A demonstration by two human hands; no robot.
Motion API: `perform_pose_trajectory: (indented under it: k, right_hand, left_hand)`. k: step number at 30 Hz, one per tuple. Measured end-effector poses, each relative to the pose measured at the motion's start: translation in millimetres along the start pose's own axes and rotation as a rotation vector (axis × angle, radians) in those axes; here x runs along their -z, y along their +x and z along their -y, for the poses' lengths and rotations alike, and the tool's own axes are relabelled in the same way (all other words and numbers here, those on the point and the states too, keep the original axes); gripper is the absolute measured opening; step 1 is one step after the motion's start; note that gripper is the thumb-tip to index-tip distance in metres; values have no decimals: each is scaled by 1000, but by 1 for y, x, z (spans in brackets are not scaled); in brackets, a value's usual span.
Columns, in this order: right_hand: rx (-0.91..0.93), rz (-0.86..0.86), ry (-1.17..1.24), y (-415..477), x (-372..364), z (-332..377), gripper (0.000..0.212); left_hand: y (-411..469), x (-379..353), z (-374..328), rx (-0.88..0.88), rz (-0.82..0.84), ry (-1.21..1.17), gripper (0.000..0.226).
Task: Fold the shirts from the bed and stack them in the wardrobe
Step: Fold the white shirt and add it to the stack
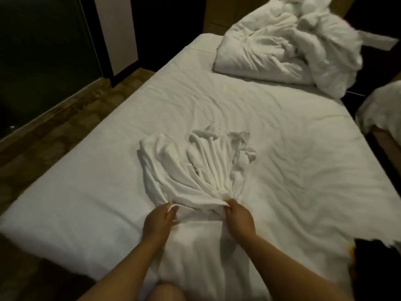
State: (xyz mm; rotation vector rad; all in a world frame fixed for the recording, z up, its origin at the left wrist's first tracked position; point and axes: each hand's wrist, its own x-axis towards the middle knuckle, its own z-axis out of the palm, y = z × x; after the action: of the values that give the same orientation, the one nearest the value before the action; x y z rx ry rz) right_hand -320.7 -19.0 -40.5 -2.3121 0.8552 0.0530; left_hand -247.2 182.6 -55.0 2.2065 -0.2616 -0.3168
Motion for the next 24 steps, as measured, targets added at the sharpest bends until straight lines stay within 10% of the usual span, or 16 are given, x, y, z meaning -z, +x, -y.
perform_pose_trajectory:
  k: [11,16,24]
  right_hand:
    - [2,-256,294,-165,67,12,29]
    - [94,-356,553,-230,83,41,23]
    - [115,-447,1064,-286,90,28,24]
  left_hand:
    - [-139,37,-33,33,129,93,31]
    - [-182,30,-95,-300,53,184,87]
    - [-224,35,-174,-379,127,-107,34]
